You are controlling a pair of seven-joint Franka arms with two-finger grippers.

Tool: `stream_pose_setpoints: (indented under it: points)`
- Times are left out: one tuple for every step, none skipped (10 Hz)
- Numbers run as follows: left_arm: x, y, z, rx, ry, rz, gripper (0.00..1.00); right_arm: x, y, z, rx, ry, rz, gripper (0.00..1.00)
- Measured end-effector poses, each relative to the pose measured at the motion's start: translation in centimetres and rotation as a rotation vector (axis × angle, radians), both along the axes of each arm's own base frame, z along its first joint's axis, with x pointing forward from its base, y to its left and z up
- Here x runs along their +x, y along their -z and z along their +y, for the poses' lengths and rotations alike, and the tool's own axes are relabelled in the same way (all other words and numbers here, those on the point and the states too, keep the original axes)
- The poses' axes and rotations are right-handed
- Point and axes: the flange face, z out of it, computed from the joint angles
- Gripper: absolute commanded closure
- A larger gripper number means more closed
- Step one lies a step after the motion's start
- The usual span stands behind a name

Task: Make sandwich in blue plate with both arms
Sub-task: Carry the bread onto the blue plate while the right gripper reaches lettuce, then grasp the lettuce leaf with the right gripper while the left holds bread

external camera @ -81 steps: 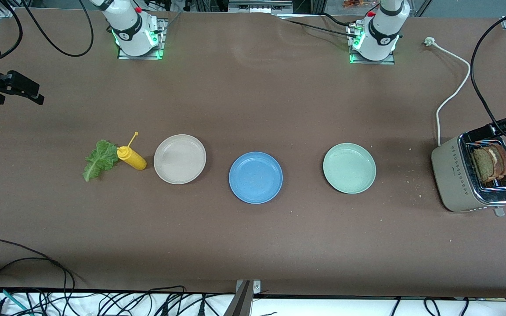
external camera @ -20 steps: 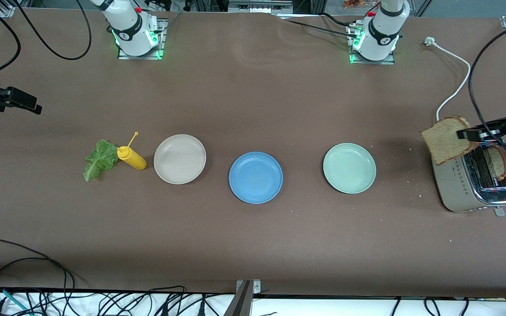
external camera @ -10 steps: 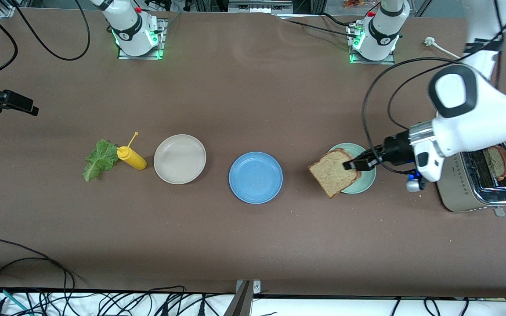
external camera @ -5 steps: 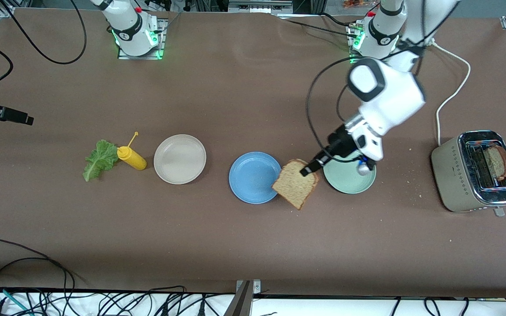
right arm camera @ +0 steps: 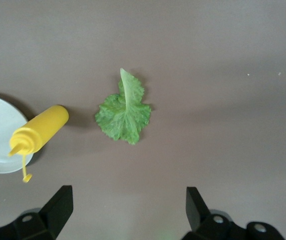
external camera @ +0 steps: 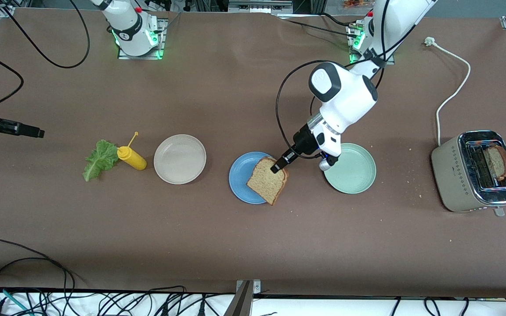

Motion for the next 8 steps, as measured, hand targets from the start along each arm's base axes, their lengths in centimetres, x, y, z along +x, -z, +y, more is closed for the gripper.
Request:
stream_pose_setpoints:
  points:
    - [0.1,0.9,-0.6,-0.007,0.003,0.014,1.00,0.3,2.2,0.0,-0.002,0.000,0.000,0.00]
    - [0.2,1.7,-1.0,-0.011,0.006,0.025,1.00,0.3,4.7,0.0,-0.006,0.005,-0.005,0.00]
    - [0.1,2.4,-1.3,-0.012,0.010,0.037,1.00,0.2,7.5,0.1,-0.016,0.036,-0.018,0.00]
    - [0.1,3.0,-1.5,-0.011,0.013,0.045,1.00,-0.1,10.4,0.2,-0.028,0.077,-0.032,0.00]
    - [0.1,3.5,-1.5,-0.008,0.015,0.048,1.00,-0.3,12.9,0.6,-0.044,0.140,-0.043,0.00]
    - [0.2,3.8,-1.4,-0.004,0.017,0.050,1.00,-0.1,15.0,1.3,-0.061,0.201,-0.054,0.00]
    - [0.0,4.3,-1.6,-0.002,0.024,0.056,1.00,0.3,17.2,2.2,-0.076,0.248,-0.057,0.00]
    - [-0.4,5.0,-2.2,0.000,0.034,0.067,1.00,0.5,19.9,2.8,-0.090,0.283,-0.042,0.00]
